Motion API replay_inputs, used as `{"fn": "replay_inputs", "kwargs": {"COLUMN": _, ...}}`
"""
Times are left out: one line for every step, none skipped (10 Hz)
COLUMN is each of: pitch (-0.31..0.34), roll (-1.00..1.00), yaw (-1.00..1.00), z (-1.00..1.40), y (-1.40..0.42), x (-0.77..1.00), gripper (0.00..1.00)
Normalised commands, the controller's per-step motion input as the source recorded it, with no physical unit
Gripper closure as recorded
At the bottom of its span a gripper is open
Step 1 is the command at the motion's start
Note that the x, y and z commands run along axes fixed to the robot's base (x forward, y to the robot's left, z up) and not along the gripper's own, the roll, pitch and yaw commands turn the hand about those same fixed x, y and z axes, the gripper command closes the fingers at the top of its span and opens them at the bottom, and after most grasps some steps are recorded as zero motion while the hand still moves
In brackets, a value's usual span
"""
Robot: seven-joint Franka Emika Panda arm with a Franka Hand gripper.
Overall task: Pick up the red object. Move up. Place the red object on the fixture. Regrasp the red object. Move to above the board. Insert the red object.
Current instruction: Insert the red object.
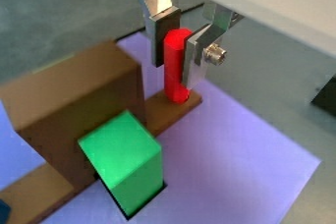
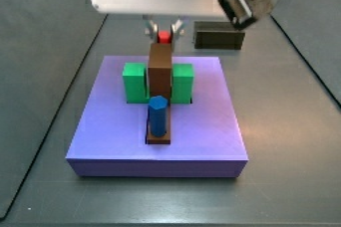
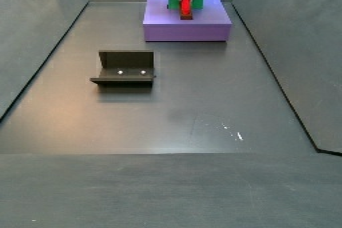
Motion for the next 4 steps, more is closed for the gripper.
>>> {"fn": "replay_inputs", "kwargs": {"pitch": 0.000, "roll": -0.07, "yaw": 0.00, "z": -0.32, "y": 0.00, "x": 0.07, "gripper": 1.00}}
{"fn": "replay_inputs", "kwargs": {"pitch": 0.000, "roll": -0.05, "yaw": 0.00, "z": -0.45, "y": 0.02, "x": 0.00, "gripper": 1.00}}
{"fn": "replay_inputs", "kwargs": {"pitch": 0.000, "roll": -0.02, "yaw": 0.00, "z": -0.36, "y": 0.00, "x": 0.00, "gripper": 1.00}}
{"fn": "replay_inputs", "kwargs": {"pitch": 0.000, "roll": 0.00, "yaw": 0.00, "z": 0.00, "y": 0.00, "x": 0.00, "gripper": 1.00}}
